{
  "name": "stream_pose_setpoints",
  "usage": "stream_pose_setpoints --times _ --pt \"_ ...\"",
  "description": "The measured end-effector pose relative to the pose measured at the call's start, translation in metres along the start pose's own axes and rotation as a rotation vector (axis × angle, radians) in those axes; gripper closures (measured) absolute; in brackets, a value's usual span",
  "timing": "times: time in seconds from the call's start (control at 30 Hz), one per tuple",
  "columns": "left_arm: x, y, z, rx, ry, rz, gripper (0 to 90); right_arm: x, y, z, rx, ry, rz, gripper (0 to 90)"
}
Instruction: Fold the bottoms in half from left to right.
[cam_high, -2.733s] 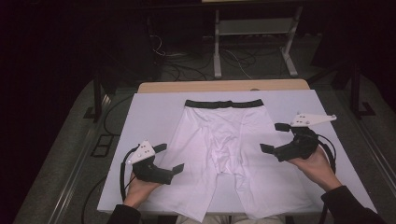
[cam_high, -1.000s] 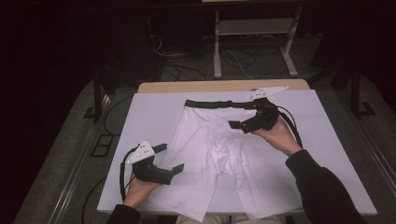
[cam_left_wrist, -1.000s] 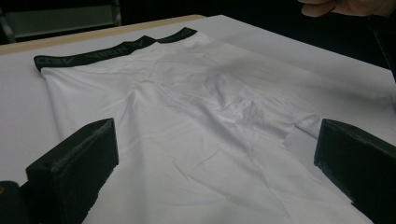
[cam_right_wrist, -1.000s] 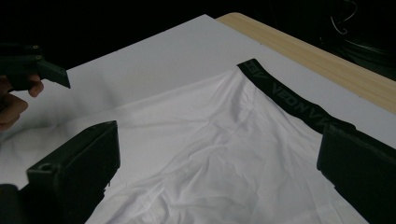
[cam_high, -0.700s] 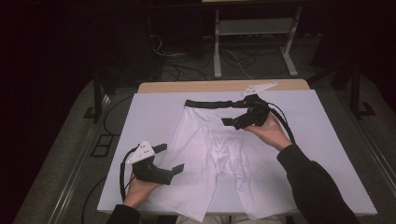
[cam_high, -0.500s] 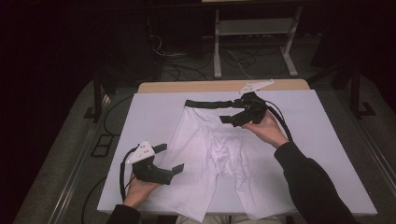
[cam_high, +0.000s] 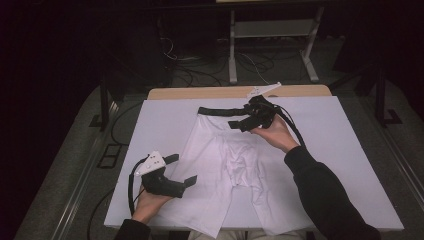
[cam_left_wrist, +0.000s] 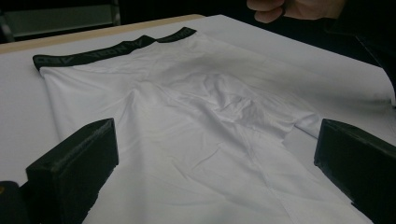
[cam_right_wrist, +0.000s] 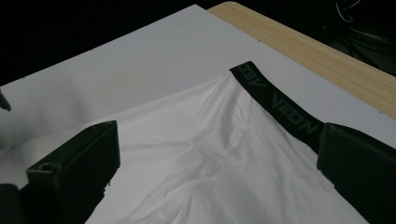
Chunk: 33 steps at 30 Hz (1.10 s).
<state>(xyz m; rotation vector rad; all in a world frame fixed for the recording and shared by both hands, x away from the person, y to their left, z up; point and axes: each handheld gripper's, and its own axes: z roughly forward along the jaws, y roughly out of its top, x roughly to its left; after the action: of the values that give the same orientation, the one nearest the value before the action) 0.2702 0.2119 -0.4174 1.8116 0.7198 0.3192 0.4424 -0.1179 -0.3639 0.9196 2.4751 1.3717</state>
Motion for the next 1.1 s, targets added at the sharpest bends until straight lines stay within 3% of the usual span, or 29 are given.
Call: stream_pose_setpoints --times 0.47,1.1 --pt "0.001 0.0 -0.001 -0.01 0.0 -0.014 0.0 -0.01 0.014 0.036 0.032 -0.001 0.017 0.0" --pt "0.001 0.0 -0.001 -0.013 -0.008 -0.015 0.0 -0.007 0.032 0.082 0.055 0.009 0.018 0.0"
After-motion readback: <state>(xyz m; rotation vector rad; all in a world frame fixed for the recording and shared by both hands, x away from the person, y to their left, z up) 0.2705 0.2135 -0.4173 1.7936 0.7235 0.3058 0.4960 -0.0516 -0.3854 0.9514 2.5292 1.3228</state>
